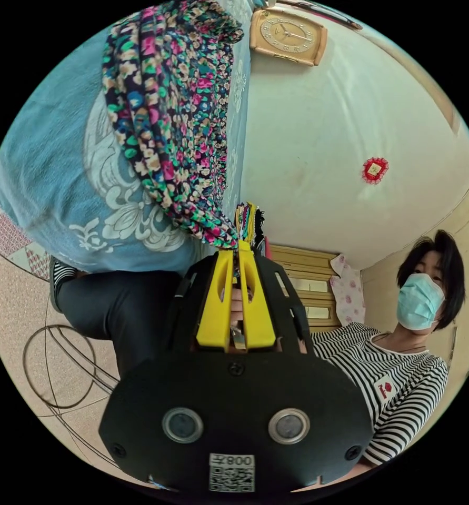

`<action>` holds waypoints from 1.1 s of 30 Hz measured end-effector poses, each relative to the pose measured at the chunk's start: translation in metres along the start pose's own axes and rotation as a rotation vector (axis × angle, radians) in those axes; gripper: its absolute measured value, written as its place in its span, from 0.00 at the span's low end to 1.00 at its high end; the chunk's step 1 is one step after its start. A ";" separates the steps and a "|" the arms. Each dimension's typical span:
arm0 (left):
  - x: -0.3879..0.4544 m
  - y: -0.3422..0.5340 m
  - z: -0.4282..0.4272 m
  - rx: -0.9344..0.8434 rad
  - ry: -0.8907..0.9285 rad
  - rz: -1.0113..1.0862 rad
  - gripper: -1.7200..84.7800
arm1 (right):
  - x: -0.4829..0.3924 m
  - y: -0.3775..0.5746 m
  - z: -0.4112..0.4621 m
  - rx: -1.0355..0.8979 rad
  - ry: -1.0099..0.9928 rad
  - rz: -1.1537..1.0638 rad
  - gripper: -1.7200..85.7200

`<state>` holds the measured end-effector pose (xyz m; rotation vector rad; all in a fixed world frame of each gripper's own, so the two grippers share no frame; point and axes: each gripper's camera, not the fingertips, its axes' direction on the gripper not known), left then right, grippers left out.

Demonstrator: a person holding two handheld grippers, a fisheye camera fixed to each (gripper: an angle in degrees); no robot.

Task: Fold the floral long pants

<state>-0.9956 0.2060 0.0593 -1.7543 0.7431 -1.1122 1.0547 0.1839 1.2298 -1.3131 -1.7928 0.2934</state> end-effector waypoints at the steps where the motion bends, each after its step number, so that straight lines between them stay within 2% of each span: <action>1: 0.001 0.002 -0.006 0.006 -0.004 0.008 0.05 | -0.003 0.001 0.003 0.005 0.002 0.004 0.07; 6: -0.004 0.011 -0.040 0.107 -0.006 -0.014 0.07 | -0.026 0.006 0.013 0.030 -0.064 -0.015 0.05; 14: -0.027 0.019 -0.090 0.483 0.145 -0.088 0.15 | -0.077 0.005 0.048 0.018 -0.089 -0.065 0.05; 17: -0.030 0.019 -0.095 0.566 0.164 -0.086 0.16 | -0.092 0.005 0.062 0.019 -0.090 -0.069 0.05; 27: -0.029 0.017 -0.080 0.604 0.022 -0.132 0.14 | -0.152 0.015 0.118 0.019 -0.095 -0.093 0.05; 33: -0.026 0.011 -0.063 0.598 -0.092 -0.126 0.08 | -0.190 0.028 0.150 0.025 -0.085 -0.096 0.04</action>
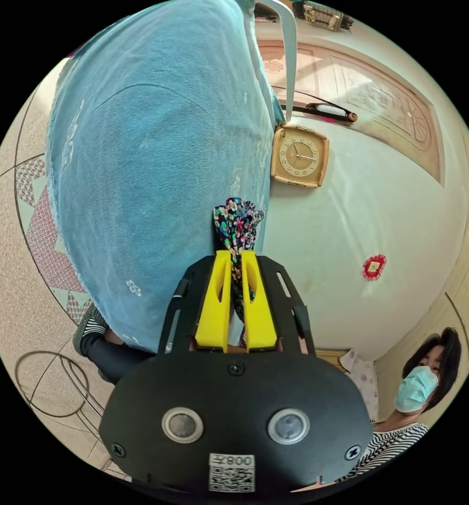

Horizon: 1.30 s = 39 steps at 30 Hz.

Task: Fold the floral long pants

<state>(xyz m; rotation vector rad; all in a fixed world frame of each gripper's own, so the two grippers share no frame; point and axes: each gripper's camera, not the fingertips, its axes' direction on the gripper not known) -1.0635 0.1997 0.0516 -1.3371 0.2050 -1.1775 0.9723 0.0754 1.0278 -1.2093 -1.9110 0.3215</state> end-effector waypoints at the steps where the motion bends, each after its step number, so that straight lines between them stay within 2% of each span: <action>1: 0.001 0.004 0.005 -0.011 -0.021 0.003 0.07 | -0.007 0.003 0.007 0.000 0.009 0.002 0.04; 11: 0.011 0.079 0.037 -0.059 0.038 0.085 0.06 | -0.084 0.050 0.046 0.061 0.044 0.001 0.03; 21: 0.029 0.176 0.094 -0.169 0.165 0.185 0.06 | -0.219 0.146 0.080 0.151 0.051 -0.123 0.03; 29: 0.029 0.289 0.185 -0.358 0.254 0.271 0.05 | -0.330 0.257 0.081 0.285 0.025 -0.257 0.03; 39: 0.001 0.426 0.335 -0.615 0.237 0.321 0.05 | -0.453 0.395 0.069 0.522 0.000 -0.355 0.03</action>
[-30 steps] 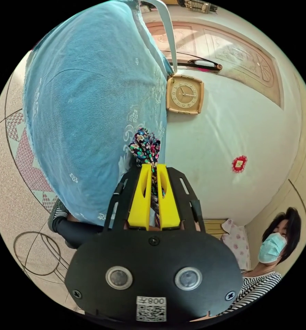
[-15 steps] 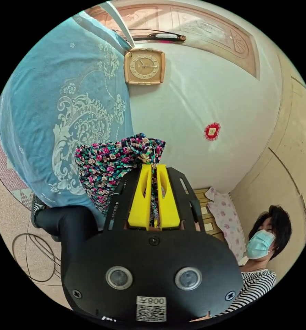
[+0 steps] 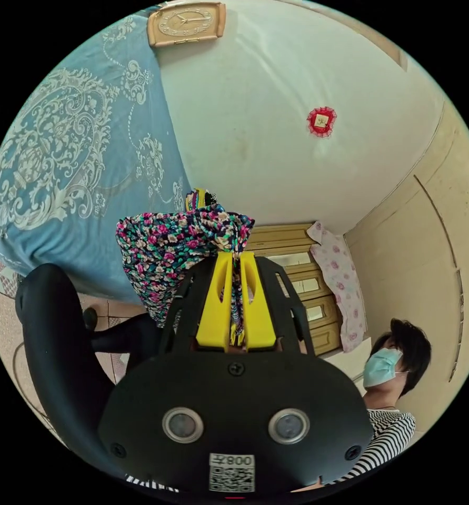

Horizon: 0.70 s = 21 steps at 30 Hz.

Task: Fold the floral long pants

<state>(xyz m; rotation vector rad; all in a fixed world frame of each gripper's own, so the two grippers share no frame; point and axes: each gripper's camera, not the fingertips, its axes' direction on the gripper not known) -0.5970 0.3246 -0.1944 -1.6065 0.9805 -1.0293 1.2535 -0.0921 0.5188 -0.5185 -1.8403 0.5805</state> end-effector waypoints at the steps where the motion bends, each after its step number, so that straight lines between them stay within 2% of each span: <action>1: -0.007 0.003 0.025 -0.027 -0.006 0.001 0.05 | -0.015 0.004 -0.005 0.027 -0.007 -0.001 0.03; 11: -0.091 -0.006 0.244 -0.186 -0.083 -0.019 0.05 | -0.113 0.000 -0.015 0.167 -0.077 0.056 0.03; 21: -0.201 -0.057 0.493 -0.315 -0.060 -0.071 0.05 | -0.247 -0.096 -0.025 0.242 -0.027 0.096 0.03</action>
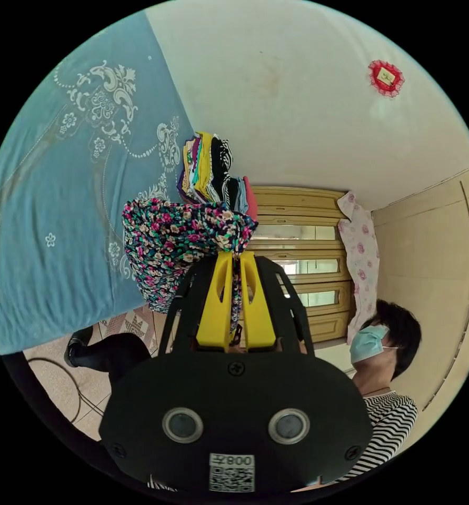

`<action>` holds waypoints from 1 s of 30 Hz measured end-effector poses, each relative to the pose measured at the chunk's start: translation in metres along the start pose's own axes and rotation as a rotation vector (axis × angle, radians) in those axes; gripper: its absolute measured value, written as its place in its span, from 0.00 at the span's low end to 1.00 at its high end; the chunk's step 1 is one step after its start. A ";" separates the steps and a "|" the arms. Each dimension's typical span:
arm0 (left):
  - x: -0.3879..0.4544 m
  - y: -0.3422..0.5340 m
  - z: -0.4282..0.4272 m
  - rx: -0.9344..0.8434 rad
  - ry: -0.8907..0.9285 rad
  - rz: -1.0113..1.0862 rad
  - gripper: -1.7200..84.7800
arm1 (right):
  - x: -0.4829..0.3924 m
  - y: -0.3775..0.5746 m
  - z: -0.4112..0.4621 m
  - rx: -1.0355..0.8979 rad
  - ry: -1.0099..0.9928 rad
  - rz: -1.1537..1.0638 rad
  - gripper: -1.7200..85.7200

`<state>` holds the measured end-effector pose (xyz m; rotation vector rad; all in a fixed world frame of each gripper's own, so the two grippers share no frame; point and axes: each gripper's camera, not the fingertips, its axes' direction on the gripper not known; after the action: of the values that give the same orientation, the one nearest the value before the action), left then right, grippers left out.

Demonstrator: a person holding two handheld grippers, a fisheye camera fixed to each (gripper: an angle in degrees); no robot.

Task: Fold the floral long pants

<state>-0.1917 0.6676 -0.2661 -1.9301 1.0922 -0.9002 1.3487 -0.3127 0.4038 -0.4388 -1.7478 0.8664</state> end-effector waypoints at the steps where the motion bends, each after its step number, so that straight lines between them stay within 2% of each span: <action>1: -0.008 -0.017 0.029 -0.018 0.004 -0.002 0.05 | -0.022 -0.010 0.002 0.009 0.009 0.004 0.03; 5: -0.023 -0.067 0.130 -0.080 -0.006 -0.009 0.05 | -0.095 -0.034 0.007 0.058 0.017 0.012 0.03; 15: -0.023 -0.136 0.372 -0.270 -0.020 0.059 0.05 | -0.352 -0.067 -0.012 0.192 0.045 0.018 0.03; 23: -0.092 -0.201 0.593 -0.484 0.074 0.072 0.05 | -0.516 -0.087 -0.026 0.377 0.153 -0.035 0.03; 30: -0.143 -0.250 0.803 -0.693 0.043 0.171 0.05 | -0.641 -0.136 -0.071 0.582 0.282 -0.109 0.03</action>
<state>0.5183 1.0904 -0.4772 -2.3074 1.7272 -0.4971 1.6542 -0.8064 0.0914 -0.0700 -1.1806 1.1216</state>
